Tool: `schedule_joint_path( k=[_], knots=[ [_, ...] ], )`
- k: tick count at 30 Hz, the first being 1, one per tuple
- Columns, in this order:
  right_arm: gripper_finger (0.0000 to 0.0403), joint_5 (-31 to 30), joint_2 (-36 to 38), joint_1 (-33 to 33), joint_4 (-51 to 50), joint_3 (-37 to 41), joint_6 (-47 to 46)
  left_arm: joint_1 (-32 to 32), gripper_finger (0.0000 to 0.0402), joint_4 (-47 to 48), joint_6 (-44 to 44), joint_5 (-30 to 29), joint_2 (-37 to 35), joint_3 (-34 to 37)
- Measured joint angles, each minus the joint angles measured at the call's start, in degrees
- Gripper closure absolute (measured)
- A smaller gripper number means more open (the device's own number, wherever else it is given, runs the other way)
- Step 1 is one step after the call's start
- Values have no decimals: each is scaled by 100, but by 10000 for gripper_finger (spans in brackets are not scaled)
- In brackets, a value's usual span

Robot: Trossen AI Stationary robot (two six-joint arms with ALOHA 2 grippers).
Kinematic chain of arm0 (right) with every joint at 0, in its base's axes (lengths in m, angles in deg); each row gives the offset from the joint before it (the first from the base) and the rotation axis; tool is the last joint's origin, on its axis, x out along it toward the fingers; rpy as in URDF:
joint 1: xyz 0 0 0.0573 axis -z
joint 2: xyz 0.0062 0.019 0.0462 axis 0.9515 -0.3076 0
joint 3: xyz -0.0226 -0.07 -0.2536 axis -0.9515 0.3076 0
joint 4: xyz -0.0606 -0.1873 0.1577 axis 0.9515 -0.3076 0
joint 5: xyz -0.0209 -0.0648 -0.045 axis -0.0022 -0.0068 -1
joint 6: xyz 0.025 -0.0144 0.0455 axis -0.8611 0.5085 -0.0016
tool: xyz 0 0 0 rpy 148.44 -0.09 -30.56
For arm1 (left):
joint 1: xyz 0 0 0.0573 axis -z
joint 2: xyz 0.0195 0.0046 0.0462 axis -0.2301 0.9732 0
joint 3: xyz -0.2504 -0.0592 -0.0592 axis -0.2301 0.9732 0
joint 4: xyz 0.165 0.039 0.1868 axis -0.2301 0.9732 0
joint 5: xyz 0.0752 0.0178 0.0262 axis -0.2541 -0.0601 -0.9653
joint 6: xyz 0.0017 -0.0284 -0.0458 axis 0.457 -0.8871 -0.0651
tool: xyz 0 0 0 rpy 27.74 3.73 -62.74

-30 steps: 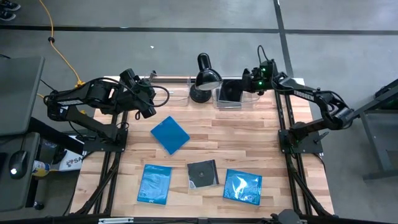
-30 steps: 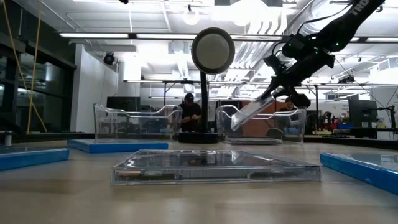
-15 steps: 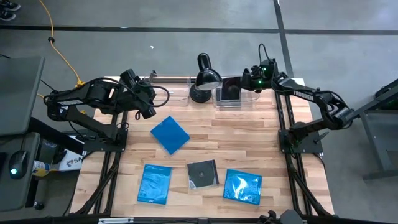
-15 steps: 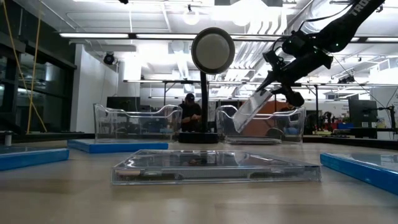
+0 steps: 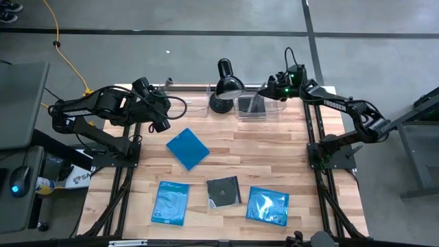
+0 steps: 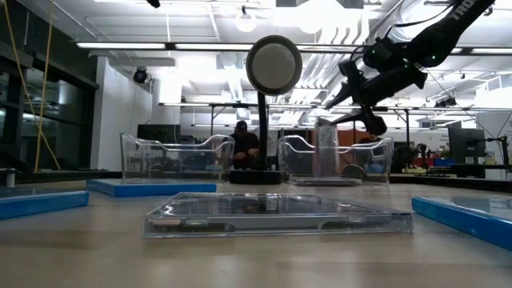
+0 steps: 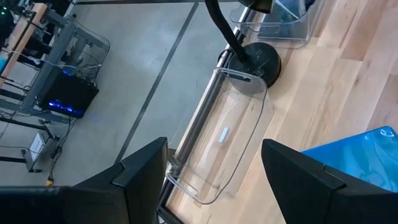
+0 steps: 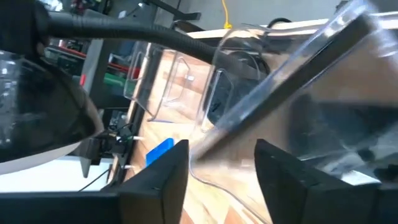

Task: Pick & place jewel cases by type
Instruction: Put the black CD case into the right transparent bin

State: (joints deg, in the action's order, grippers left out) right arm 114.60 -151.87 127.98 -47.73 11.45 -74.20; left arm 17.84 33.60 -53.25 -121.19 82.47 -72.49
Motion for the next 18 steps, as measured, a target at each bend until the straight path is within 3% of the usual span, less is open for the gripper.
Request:
schedule_joint_path(
  k=[8, 18],
  knots=[
    [186, 234, 0, 208, 72, -2, -120, -2, 147, 300, 0, -35, -153, 0],
    [190, 946, 84, 224, 1080, -7, -509, -2, 147, 320, 57, -149, -369, 0]
  ],
)
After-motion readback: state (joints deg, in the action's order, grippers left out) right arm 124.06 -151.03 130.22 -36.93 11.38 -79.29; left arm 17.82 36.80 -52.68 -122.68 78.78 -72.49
